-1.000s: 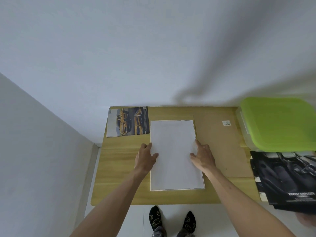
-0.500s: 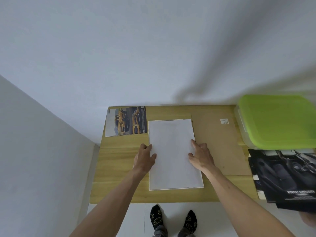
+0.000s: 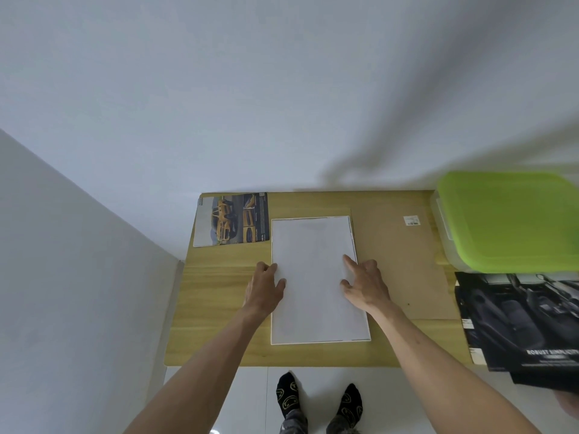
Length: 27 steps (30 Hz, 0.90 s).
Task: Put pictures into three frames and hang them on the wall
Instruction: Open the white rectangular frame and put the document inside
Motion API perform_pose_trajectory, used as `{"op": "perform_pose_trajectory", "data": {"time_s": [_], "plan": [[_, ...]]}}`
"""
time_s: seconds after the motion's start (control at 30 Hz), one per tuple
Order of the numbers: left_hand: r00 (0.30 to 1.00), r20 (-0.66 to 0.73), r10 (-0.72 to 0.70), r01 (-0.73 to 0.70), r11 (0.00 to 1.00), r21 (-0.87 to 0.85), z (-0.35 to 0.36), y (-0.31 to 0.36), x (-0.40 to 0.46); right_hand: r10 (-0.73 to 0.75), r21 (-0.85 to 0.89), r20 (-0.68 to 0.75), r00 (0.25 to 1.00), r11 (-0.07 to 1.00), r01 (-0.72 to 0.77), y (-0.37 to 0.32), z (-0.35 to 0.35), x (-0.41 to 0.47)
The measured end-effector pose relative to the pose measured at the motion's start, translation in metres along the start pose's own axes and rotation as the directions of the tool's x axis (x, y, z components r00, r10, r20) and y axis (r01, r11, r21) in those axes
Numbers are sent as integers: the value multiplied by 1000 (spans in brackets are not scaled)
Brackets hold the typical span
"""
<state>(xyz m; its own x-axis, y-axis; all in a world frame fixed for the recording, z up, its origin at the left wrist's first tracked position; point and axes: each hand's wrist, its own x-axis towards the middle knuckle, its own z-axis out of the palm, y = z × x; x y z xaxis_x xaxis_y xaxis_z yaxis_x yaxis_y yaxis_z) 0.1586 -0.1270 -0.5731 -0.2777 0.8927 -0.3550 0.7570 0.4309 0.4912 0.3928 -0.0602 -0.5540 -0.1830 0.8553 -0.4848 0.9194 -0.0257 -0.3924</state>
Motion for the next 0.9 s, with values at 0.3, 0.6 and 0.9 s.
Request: {"op": "perform_pose_trajectory", "data": {"time_s": [0.3,0.6,0.9], "plan": [[998,-48,38,-35,998,55,-3,3,0,-16,-48,-62,998,999,13,-3,-3,-3],[925,142,352,-377,810,449,16,-3,16,-288,-406,56,956,868,285,1,10,14],[876,57,479,-453,777,437,47,-14,20,-305,-418,-32,952,869,265,16,46,15]]}}
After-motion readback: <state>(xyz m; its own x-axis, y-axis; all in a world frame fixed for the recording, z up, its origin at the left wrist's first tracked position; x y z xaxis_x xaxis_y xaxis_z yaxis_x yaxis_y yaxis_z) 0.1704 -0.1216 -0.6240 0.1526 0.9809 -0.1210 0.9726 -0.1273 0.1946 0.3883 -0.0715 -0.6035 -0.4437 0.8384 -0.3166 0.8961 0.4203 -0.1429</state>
